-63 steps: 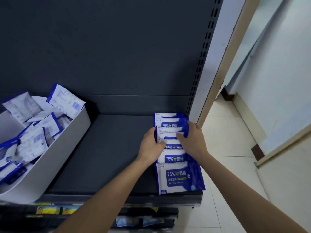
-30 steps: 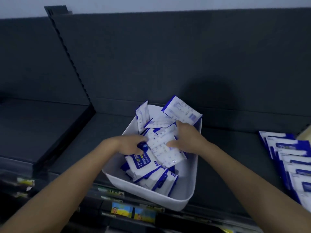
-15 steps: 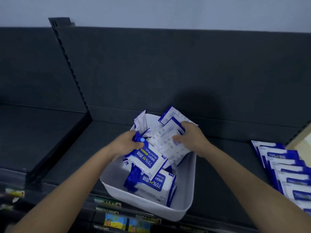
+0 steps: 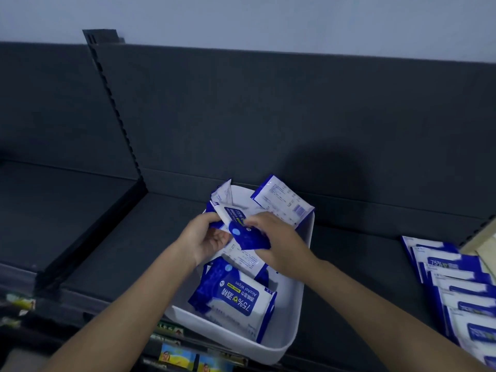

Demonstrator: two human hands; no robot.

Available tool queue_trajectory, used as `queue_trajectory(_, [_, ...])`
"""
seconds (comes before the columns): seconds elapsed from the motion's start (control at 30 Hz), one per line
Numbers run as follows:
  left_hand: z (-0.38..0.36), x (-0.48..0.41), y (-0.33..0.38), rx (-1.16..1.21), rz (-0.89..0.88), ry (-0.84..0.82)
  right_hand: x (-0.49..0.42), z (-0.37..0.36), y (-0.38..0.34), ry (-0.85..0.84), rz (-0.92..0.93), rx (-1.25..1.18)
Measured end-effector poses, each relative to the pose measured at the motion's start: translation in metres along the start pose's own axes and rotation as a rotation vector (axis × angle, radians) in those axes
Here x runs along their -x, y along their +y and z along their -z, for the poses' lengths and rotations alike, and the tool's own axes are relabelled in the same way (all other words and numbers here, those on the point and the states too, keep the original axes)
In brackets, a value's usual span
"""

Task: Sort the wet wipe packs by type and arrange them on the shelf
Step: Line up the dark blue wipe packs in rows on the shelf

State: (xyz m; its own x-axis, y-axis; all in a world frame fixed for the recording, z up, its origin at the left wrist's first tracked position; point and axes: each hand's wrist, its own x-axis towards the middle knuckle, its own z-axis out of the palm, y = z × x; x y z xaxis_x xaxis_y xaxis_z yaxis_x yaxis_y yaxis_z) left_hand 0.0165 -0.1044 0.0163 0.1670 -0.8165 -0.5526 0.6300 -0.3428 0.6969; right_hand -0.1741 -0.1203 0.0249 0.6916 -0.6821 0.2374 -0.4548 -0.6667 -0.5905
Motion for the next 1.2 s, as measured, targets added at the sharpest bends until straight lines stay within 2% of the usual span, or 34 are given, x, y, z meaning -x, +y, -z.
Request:
queue_trajectory(0.1, [0.002,0.003,-0.003,0.08,0.024,-0.162,-0.004,-0.002,0.006,0.03,0.096,0.135])
queue_trajectory(0.2, [-0.001,0.012,-0.005,-0.023,-0.036,-0.309,-0.007,-0.009,0.006,0.006,0.171,0.189])
queue_trajectory(0.27, [-0.006,0.017,-0.007,-0.184,-0.126,-0.177,-0.009,-0.014,0.005,-0.079,0.219,0.147])
queue_trajectory(0.37, [-0.003,0.014,-0.006,-0.341,-0.248,0.121,-0.016,-0.009,0.008,-0.226,0.156,0.109])
queue_trajectory(0.43, [0.002,0.012,-0.002,-0.459,-0.3,0.181,-0.022,-0.001,0.019,-0.18,0.053,0.309])
queue_trajectory(0.5, [0.005,0.012,0.001,-0.564,-0.317,0.207,-0.025,0.008,0.031,-0.201,-0.161,0.562])
queue_trajectory(0.6, [0.013,0.007,0.005,-0.671,-0.366,0.214,-0.026,0.008,0.04,-0.282,-0.316,0.56])
queue_trajectory(0.83, [0.051,0.003,0.039,-0.774,-0.428,0.322,-0.063,-0.022,0.016,-0.446,-0.221,0.57])
queue_trajectory(0.97, [0.085,0.003,0.064,-0.879,-0.464,0.261,-0.091,-0.045,-0.005,-0.529,-0.172,0.502])
queue_trajectory(1.2, [0.114,-0.004,0.093,-0.895,-0.466,0.214,-0.129,-0.08,-0.023,-0.367,-0.198,0.675])
